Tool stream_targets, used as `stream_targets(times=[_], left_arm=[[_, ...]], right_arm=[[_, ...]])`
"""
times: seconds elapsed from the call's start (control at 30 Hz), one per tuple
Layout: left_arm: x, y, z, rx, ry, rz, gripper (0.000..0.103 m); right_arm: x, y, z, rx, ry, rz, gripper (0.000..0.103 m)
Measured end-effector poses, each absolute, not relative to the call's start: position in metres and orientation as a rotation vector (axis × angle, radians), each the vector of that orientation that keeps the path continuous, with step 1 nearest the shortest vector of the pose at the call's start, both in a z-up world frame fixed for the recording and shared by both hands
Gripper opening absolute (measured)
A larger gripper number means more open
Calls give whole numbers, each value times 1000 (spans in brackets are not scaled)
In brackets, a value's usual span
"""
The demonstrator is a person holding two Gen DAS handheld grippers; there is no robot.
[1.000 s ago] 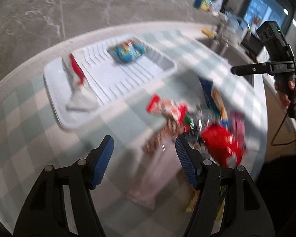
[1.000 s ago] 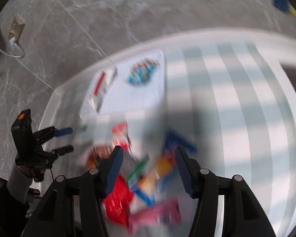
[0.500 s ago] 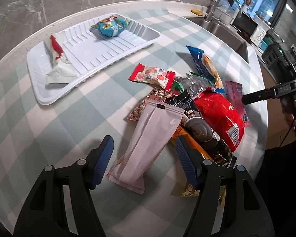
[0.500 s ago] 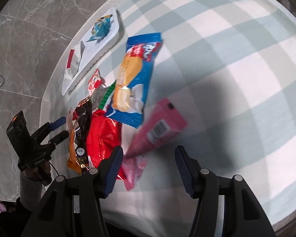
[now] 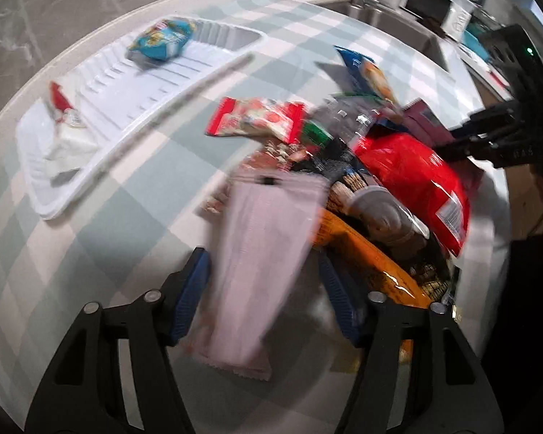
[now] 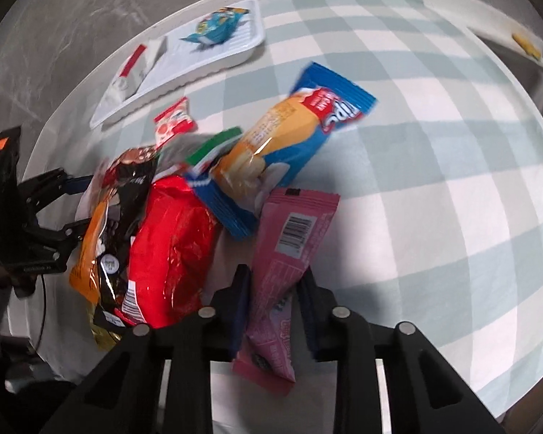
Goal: Organize snacks
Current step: 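Grasp the pale pink bar with left tool while right tool grasps the pink barcode packet, then carry both pink packets into the white tray and open both tools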
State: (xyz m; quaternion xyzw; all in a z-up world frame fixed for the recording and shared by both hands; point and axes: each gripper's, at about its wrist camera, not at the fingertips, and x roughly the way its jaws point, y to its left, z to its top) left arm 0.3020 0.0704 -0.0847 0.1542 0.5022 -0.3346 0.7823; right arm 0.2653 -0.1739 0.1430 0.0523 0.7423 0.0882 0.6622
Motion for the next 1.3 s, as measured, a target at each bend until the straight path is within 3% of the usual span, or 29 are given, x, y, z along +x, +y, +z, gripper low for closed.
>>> stream_targets(times=[0.1, 0.2, 0.53, 0.87, 1.3], left_arm=[[305, 76, -84, 266, 1084, -725, 29], [312, 88, -84, 124, 1113, -726, 25], [325, 125, -65, -237, 1111, -766, 24], [363, 137, -37, -416, 1039, -764, 24], [446, 132, -26, -379, 1006, -622, 24]], right_arm=[[267, -185, 141, 205, 1677, 231, 23], [268, -204, 137, 369, 1689, 232, 21], [278, -247, 140, 836, 1625, 261, 21], [341, -208, 144, 812, 1588, 373, 21], [453, -143, 125, 685, 1562, 510, 21]])
